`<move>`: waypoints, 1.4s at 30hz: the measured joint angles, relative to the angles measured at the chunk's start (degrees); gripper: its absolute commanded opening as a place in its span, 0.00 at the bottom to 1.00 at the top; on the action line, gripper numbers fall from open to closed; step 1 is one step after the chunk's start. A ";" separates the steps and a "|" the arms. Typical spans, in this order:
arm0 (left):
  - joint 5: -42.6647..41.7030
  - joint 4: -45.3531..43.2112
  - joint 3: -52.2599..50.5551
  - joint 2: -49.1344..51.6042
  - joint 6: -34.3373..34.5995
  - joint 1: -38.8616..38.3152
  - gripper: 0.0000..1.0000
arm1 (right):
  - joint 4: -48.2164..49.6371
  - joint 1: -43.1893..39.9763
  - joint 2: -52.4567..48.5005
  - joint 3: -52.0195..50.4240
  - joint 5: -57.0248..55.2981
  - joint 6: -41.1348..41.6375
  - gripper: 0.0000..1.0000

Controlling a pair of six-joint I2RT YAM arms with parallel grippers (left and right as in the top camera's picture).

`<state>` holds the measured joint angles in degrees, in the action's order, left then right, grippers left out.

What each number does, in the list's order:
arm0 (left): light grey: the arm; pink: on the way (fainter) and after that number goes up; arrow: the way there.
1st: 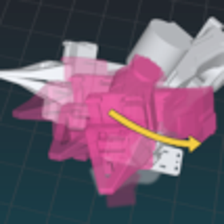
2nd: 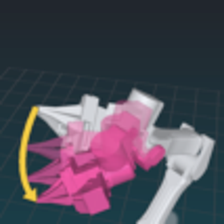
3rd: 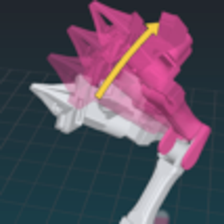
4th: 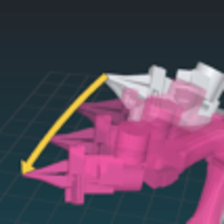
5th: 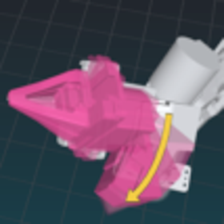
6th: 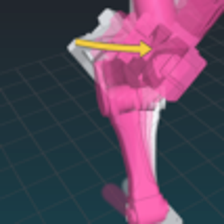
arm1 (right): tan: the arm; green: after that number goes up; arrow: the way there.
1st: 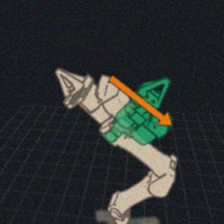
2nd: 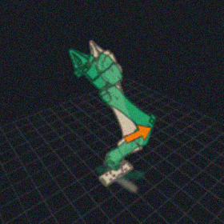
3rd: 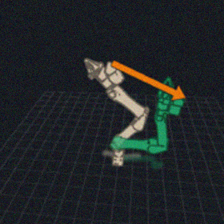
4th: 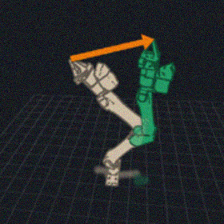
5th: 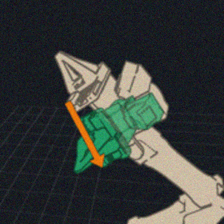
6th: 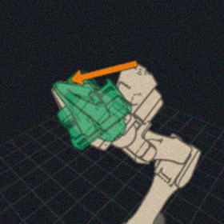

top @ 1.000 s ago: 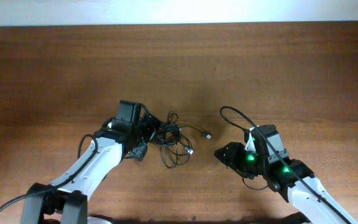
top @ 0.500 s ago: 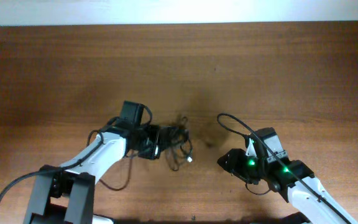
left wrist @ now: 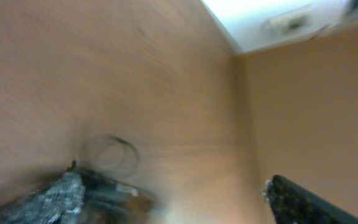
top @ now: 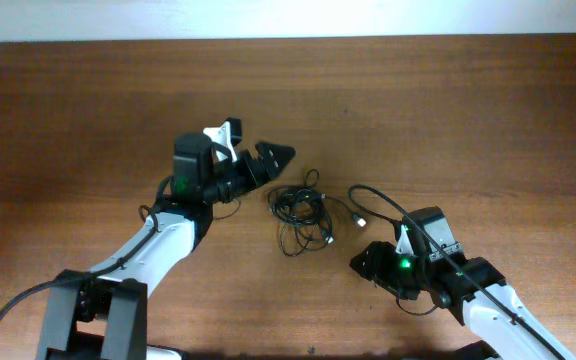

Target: Untangle cables

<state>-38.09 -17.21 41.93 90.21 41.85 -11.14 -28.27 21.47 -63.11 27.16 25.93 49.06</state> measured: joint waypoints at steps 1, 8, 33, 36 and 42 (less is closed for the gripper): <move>3.74 1.88 0.00 0.00 -12.22 -0.68 0.95 | -0.07 0.00 0.00 0.00 -0.02 -0.02 0.59; 21.33 10.01 0.11 2.27 -43.85 -9.70 0.78 | -0.07 0.00 0.00 0.00 -0.44 0.07 0.59; 26.38 29.09 1.90 -1.57 -2.34 -8.39 0.99 | -0.07 0.00 0.00 0.00 -1.53 -3.04 0.72; 37.46 29.88 2.10 -5.64 -12.33 -8.39 0.51 | -0.04 0.00 0.00 0.00 -1.55 -3.04 0.72; 41.57 32.74 2.25 -2.49 -13.84 -8.39 0.59 | -0.07 0.00 0.00 0.00 -3.23 -2.99 0.73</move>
<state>3.49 15.53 44.18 87.72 28.01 -19.53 -28.34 21.47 -63.11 27.16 22.70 46.06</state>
